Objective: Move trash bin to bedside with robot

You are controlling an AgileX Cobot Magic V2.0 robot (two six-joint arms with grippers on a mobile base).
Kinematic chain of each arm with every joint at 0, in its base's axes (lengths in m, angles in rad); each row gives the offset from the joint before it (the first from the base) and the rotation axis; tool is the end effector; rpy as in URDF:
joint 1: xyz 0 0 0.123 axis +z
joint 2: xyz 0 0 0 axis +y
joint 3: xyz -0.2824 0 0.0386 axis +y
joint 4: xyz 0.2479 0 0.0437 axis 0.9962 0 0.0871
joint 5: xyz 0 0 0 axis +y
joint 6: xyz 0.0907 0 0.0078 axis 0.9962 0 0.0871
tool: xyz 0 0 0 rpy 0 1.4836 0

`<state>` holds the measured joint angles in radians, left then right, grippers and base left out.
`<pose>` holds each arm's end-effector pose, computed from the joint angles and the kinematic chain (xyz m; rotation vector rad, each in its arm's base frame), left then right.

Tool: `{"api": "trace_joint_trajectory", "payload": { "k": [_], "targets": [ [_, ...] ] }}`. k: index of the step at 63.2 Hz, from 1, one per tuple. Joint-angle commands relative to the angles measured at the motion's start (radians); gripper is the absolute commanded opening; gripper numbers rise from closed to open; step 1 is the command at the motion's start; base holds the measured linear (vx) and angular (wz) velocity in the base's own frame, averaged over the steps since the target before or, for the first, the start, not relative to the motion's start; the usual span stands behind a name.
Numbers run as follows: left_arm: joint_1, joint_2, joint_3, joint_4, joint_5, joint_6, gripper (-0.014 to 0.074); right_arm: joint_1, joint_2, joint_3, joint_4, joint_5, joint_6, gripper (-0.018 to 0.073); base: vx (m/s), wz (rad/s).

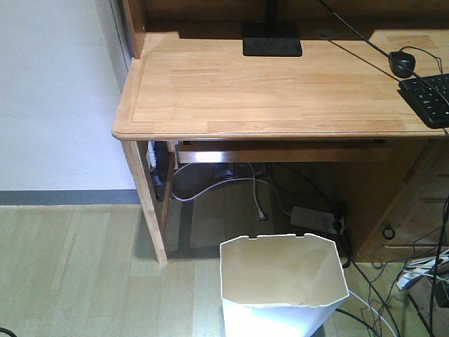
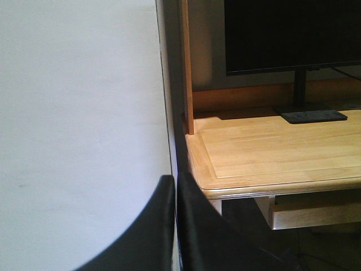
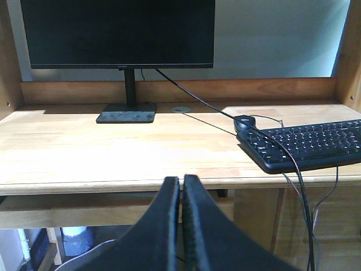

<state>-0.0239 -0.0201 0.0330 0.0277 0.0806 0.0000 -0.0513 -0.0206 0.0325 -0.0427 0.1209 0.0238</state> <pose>0.0563 -0.0011 0.1957 0.0389 1.5766 0.0047 0.0561 -0.0034 0.1923 0.0304 1.6163 -0.0581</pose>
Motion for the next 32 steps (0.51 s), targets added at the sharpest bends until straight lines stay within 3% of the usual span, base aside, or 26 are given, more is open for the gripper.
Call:
{"api": "trace_joint_trajectory", "payload": {
  "k": [1, 32],
  "targets": [
    [0.001, -0.007, 0.012, -0.010, -0.072, -0.014, -0.0006, 0.001, 0.000, -0.003, -0.003, -0.078, -0.002, -0.0003, 0.00, 0.00],
    [0.001, -0.007, 0.012, -0.010, -0.072, -0.014, -0.0006, 0.001, 0.000, -0.003, -0.003, -0.078, -0.002, -0.0003, 0.00, 0.00]
  ]
}}
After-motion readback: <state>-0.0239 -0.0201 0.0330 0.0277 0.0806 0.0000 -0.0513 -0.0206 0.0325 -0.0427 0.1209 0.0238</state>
